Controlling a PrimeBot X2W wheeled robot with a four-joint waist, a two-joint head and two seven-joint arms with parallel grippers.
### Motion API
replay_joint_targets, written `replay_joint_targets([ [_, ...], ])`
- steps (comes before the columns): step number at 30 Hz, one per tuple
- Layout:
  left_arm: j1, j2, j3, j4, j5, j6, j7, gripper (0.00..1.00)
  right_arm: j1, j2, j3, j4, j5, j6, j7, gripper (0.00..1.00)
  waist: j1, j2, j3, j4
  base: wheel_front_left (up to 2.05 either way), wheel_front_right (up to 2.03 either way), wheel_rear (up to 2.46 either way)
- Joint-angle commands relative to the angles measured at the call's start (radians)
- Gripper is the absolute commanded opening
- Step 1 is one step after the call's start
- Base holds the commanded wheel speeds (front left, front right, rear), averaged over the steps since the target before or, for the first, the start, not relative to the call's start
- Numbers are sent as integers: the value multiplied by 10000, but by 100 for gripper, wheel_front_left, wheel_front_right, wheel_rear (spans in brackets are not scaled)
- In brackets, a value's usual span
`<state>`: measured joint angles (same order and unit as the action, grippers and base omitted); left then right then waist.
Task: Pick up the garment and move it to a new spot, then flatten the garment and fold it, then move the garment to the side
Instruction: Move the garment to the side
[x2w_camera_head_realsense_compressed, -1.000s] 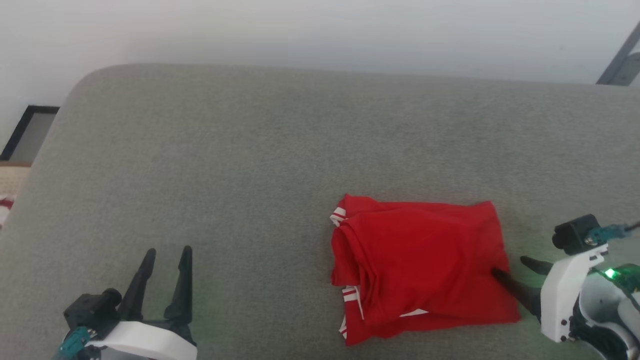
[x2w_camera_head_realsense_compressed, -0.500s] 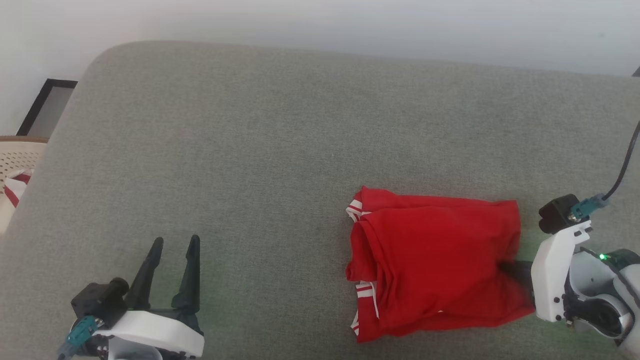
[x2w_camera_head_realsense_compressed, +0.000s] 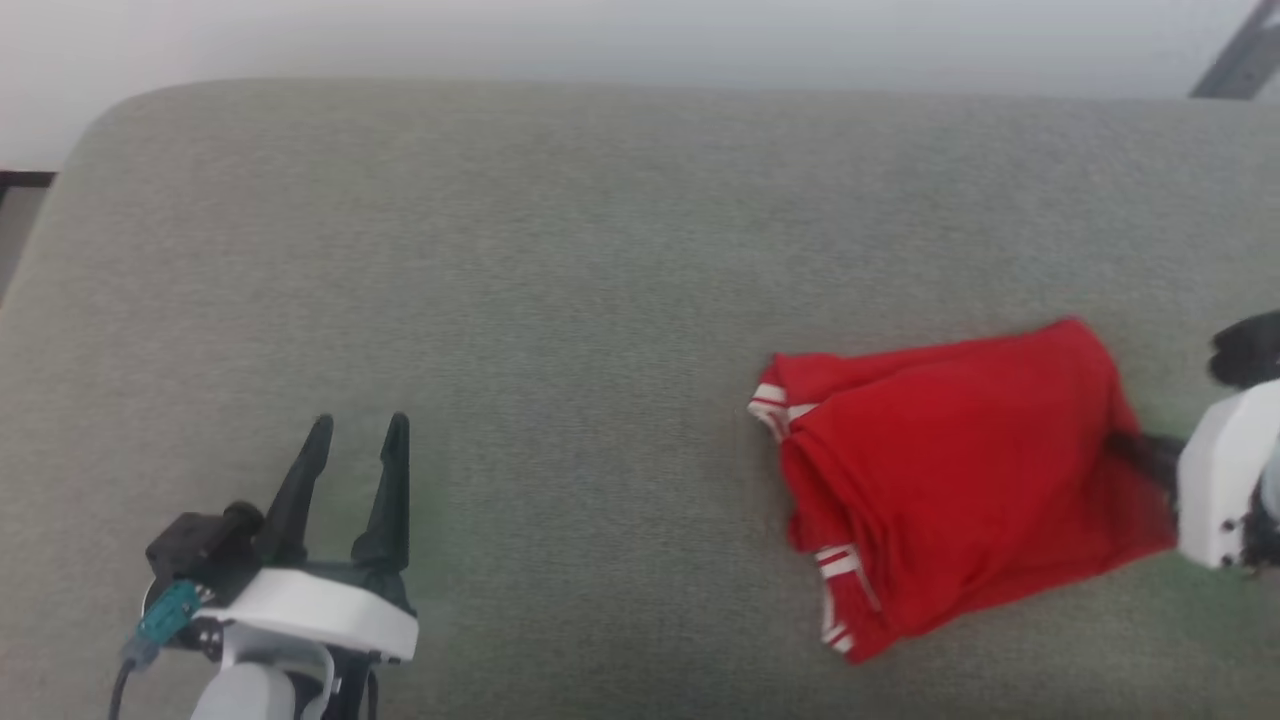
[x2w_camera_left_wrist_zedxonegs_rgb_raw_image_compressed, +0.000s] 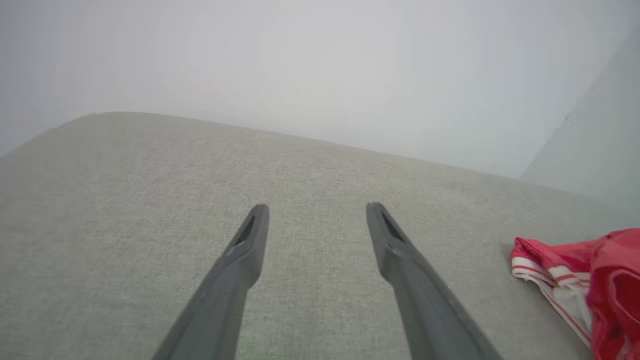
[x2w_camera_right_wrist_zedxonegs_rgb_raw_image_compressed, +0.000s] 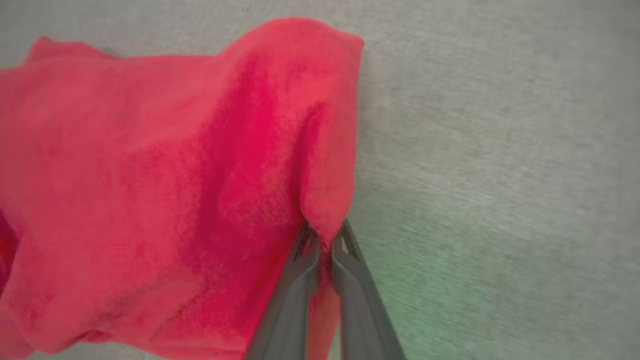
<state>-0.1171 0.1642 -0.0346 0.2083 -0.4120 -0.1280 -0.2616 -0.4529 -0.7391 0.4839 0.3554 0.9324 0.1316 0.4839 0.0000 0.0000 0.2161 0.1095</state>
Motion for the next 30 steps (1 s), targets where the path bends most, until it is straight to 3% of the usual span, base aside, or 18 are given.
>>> replay_joint_targets([
  [1, -211, -13, -26, -10, 104, -19, -44, 100, -189, -145, -119, 12, 3, -17, -111, 0, 0, 0, 165, -279, 0, 0, 0],
  [17, -2356, -273, -1148, 420, 586, -19, -44, 100, -2227, -1874, -667, 1652, -520, -18, -1404, 0, 0, 0, 1351, -1927, 0, 0, 0],
  [30, -3855, -337, -2044, 938, 843, -19, -44, 100, -4045, -2242, 125, 3897, -1619, -18, -3547, 0, 0, 0, 2354, -2540, 0, 0, 0],
])
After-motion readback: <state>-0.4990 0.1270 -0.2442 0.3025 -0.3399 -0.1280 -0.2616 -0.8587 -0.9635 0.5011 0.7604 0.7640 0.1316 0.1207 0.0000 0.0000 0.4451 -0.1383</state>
